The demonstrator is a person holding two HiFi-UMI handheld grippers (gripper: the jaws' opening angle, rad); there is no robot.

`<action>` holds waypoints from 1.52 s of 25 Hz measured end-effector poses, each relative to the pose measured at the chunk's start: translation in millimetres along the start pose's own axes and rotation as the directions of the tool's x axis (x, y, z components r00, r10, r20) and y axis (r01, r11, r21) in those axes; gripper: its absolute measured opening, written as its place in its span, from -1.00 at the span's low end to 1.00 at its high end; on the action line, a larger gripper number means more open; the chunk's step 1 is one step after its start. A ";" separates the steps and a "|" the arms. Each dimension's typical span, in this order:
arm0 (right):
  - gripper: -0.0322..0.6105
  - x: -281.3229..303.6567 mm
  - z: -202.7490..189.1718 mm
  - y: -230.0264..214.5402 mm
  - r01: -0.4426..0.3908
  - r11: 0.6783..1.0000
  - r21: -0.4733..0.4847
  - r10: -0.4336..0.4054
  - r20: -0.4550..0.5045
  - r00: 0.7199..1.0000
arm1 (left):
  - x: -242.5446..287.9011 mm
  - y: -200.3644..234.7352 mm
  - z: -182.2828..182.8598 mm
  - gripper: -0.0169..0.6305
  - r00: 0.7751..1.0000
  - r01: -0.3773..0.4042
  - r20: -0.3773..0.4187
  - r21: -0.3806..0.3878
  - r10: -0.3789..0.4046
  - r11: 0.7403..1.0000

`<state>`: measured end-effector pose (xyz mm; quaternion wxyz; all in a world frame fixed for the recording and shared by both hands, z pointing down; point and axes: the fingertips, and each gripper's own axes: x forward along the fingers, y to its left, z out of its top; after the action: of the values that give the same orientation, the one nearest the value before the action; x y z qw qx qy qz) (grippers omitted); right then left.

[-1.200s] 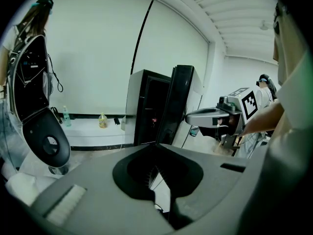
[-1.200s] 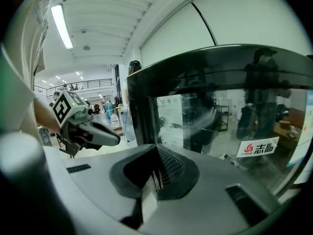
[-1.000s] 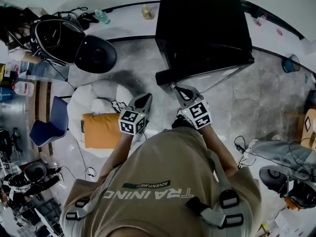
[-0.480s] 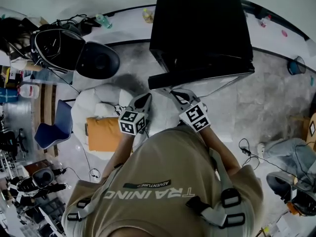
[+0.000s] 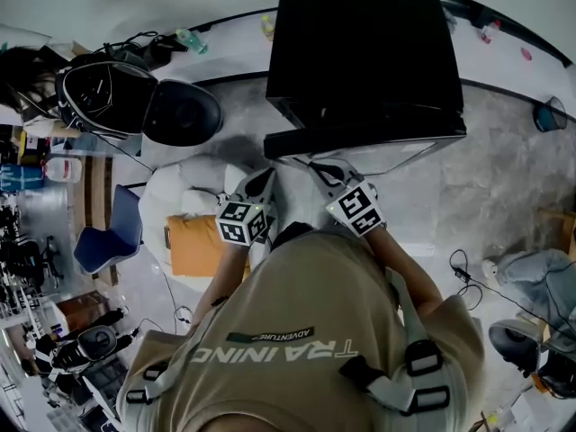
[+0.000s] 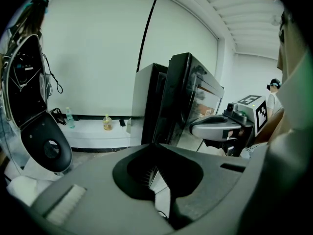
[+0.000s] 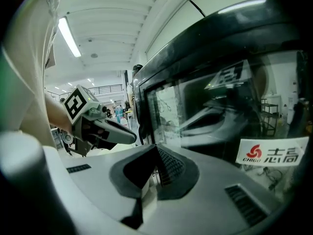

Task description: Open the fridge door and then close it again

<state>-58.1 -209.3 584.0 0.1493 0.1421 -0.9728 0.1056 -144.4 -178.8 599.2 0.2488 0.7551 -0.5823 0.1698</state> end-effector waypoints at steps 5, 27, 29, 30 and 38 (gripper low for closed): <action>-0.91 6.1 -1.1 -7.5 0.001 1.000 -0.007 -0.001 -0.011 1.000 | 5.6 7.2 0.5 -0.95 1.000 -0.005 0.000 -0.011 0.005 1.000; -0.91 23.1 5.5 -28.5 0.146 0.989 0.027 -0.146 -0.021 0.989 | 34.2 32.9 29.1 -0.95 0.993 0.122 -0.004 0.046 -0.122 0.992; -0.91 23.5 7.0 -30.9 0.165 0.986 0.039 -0.164 -0.021 0.986 | 37.8 32.7 33.9 -0.95 0.990 0.139 -0.005 0.053 -0.139 0.989; -0.91 23.0 8.2 -32.8 0.175 0.983 0.048 -0.175 -0.020 0.984 | 39.5 31.6 36.7 -0.95 0.989 0.149 -0.005 0.057 -0.149 0.987; -0.91 21.8 10.8 -43.8 0.267 0.960 0.083 -0.265 -0.031 0.964 | 41.1 36.4 40.4 -0.95 0.978 0.207 -0.013 0.082 -0.207 0.975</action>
<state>-67.4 -258.3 588.0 0.1655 0.2767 -0.9379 0.1279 -170.0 -241.9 595.1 0.2347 0.8211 -0.4922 0.1687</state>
